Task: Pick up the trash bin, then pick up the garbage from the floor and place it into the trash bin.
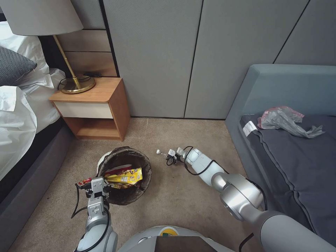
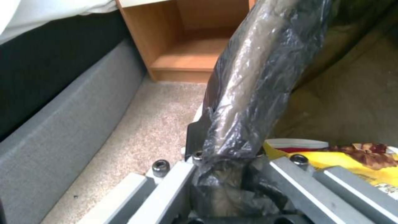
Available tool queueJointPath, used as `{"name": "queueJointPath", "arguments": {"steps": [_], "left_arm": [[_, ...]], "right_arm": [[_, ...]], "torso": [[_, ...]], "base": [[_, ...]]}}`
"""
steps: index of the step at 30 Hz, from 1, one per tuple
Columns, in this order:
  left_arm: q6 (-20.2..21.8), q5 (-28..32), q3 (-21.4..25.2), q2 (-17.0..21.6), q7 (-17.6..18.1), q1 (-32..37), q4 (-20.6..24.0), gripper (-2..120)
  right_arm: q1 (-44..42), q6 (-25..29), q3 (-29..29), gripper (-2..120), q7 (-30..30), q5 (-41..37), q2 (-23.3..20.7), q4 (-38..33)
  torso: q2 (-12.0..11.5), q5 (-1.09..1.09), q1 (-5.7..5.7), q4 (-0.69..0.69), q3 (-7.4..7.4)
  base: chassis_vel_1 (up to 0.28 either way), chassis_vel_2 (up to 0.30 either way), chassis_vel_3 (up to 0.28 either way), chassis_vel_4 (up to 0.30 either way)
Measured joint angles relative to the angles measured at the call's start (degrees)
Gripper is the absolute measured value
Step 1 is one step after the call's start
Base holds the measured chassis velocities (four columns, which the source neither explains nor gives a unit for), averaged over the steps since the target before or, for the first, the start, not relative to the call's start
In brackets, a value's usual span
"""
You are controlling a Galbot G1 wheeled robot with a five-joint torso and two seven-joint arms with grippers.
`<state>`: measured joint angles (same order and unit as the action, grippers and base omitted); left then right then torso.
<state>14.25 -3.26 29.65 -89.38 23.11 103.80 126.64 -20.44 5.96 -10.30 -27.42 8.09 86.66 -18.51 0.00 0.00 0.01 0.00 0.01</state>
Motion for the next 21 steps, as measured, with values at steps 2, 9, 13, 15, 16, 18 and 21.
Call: {"name": "queueJointPath", "arguments": {"steps": [2, 9, 13, 15, 16, 18, 21], "left_arm": [[0.0, 0.2, 0.0, 0.2, 0.0, -0.2, -0.3, 0], [0.3, 1.0, -0.1, 1.1, -0.1, -1.0, -1.5, 0], [0.7, 1.8, -0.5, 1.5, -0.1, -1.8, -2.1, 0], [0.9, 2.0, -0.6, 1.6, -0.1, -2.0, -2.2, 0], [1.0, 2.2, -0.7, 1.6, -0.1, -2.3, -2.4, 0], [1.1, 2.2, -0.9, 1.7, -0.1, -2.5, -2.7, 0], [1.2, 2.3, -1.3, 1.7, -0.2, -2.7, -2.9, 0]], "right_arm": [[-0.5, 1.0, 1.0, 29, 1.0, -1.5, 0.1, -1.2], [-4.8, 7.4, 7.2, 29, 4.9, -9.6, -0.6, -11.9], [-10.9, 6.5, 7.5, 29, 7.1, -17.4, -3.9, -30.0], [-13.0, 5.7, 7.7, 29, 8.1, -19.6, -4.8, -36.7], [-14.8, 5.0, 7.9, 29, 8.9, -21.5, -5.5, -42.5], [-18.2, 3.7, 8.1, 29, 10.3, -24.8, -6.8, -53.7], [-21.7, 2.6, 7.2, 29, 11.7, -28.0, -8.1, -64.3]], "torso": [[0.0, 0.00, 0.00, 0.00, 0.00], [0.0, 0.00, 0.00, 0.03, 0.00], [0.0, 0.00, 0.00, 0.00, 0.00], [0.0, 0.00, 0.00, -0.02, -0.02], [0.0, 0.00, 0.00, 0.00, -0.01], [0.0, 0.00, 0.00, 0.02, -0.01], [0.0, 0.00, 0.00, 0.01, -0.02]], "base": [[0.000, 0.000, 0.000, 0.000], [0.000, 0.000, 0.000, 0.000], [0.000, 0.000, 0.000, 0.000], [0.000, 0.000, 0.000, 0.000], [0.000, 0.000, 0.000, 0.000], [0.000, 0.000, 0.000, 0.000], [0.000, 0.000, 0.000, 0.000]]}}
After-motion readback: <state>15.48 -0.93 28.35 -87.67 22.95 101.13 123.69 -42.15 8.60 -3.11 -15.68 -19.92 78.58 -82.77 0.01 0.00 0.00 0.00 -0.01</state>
